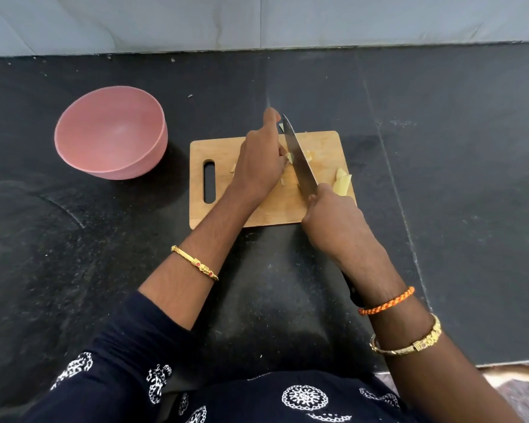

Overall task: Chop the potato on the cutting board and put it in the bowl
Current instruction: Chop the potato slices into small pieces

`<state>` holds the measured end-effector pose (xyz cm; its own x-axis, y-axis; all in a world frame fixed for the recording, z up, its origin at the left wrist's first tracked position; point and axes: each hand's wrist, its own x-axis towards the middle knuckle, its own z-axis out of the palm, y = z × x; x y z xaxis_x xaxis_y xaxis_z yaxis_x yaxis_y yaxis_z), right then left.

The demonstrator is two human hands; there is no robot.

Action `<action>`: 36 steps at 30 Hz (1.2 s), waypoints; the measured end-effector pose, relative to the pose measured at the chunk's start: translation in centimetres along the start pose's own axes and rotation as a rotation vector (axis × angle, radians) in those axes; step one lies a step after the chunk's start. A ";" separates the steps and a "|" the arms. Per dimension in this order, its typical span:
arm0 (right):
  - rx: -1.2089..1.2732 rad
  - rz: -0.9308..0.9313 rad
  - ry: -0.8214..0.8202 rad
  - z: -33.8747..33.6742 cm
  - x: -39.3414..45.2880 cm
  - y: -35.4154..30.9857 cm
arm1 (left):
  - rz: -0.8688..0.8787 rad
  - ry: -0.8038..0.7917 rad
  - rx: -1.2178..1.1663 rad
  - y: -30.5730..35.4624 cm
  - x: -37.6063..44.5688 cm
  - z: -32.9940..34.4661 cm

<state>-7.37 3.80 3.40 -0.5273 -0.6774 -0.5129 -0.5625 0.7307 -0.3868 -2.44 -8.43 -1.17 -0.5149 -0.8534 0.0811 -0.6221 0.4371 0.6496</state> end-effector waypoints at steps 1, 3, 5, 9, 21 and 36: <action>0.001 0.006 -0.002 0.2 0.1 -0.1 | 0.006 0.001 0.001 0.0 0.0 0.0; 0.000 0.011 0.003 0.5 0.0 -0.2 | 0.017 0.011 0.006 -0.1 -0.1 0.0; -0.010 0.011 0.003 0.8 -0.3 -0.3 | 0.023 0.032 0.007 -0.2 -0.2 0.1; -0.050 0.021 -0.047 0.8 -1.7 0.5 | 0.023 0.051 0.003 -0.1 -0.2 0.5; 0.148 -0.065 0.134 -1.4 -3.1 4.1 | 0.142 0.038 0.035 0.2 -1.0 -0.4; 0.159 -0.060 0.092 -1.2 -1.6 5.9 | 0.361 -0.384 0.089 0.5 -2.6 0.5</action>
<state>-10.60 9.05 2.81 -0.5561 -0.7196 -0.4158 -0.4907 0.6881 -0.5345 -1.65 -5.83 -1.45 -0.8738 -0.4862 -0.0059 -0.4046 0.7203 0.5634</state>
